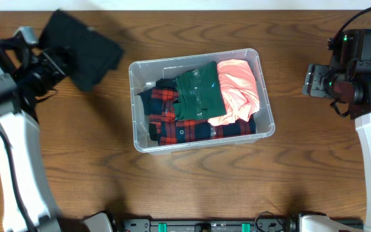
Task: Pack container
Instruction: 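Place the black shirt in the bin's left side and release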
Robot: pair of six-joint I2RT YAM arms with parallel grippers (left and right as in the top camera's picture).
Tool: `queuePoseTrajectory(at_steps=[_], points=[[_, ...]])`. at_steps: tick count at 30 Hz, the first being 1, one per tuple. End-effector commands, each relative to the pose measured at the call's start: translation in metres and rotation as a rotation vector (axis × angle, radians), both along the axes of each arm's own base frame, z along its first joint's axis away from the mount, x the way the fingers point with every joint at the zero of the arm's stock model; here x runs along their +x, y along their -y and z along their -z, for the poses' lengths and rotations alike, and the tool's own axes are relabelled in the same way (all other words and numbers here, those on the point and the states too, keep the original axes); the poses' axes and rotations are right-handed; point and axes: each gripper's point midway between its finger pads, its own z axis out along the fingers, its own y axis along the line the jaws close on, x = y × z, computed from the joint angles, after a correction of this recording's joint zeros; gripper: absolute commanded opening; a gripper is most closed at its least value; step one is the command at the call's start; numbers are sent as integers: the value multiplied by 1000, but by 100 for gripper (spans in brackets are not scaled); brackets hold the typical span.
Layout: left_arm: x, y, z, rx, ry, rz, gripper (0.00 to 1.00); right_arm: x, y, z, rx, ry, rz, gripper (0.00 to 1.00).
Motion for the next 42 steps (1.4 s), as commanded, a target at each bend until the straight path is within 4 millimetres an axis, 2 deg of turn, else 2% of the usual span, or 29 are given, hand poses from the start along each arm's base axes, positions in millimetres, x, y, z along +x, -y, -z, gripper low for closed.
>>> queuePoseTrajectory(at_steps=[1, 3, 5, 9, 19, 23, 24, 25, 26, 27, 30, 32, 35, 37, 39, 41, 42], points=[[-25, 66, -15, 43, 32, 221, 6, 0, 3, 0, -16, -4, -2, 76], [-40, 95, -6, 53, -10, 319, 6, 0, 3, 0, -16, -4, -2, 76], [-57, 126, 12, 90, -60, 456, 6, -1, 3, 1, -16, -6, -2, 76], [-75, 154, 44, 131, -151, 620, 6, -2, 3, 2, -15, -12, -2, 76], [-57, 158, 124, 67, -382, 677, 6, -3, 3, 2, -15, -14, -2, 76], [-59, 152, 147, 79, -470, 663, 6, -3, 3, 2, -15, -14, -2, 76], [-60, 149, 149, 100, -487, 654, 24, -3, 3, 2, -15, -15, -2, 76], [-61, 146, 147, 119, -494, 645, 45, -3, 3, 2, -15, -15, -2, 76], [-61, 143, 144, 140, -496, 636, 60, -3, 3, 2, -15, -15, -2, 76], [-60, 140, 137, 161, -492, 627, 69, -3, 3, 2, -15, -15, -2, 76], [-54, 134, 100, 226, -423, 597, 82, -3, 3, 2, -15, -14, -2, 76], [-47, 129, 66, 286, -335, 559, 98, -3, 3, 2, -16, -14, -2, 76], [-35, 118, 19, 377, -192, 470, 98, -3, 3, 2, -15, -14, -2, 76], [-29, 116, -2, 406, -102, 443, 98, -2, 3, 2, -15, -14, -2, 76], [-26, 117, -12, 417, -55, 436, 98, -2, 3, 2, -15, -13, -2, 76], [-26, 124, -9, 416, -58, 456, 96, -2, 3, 2, -15, -13, -2, 76], [-26, 129, -5, 413, -67, 471, 83, -2, 3, 2, -15, -14, -2, 76]])
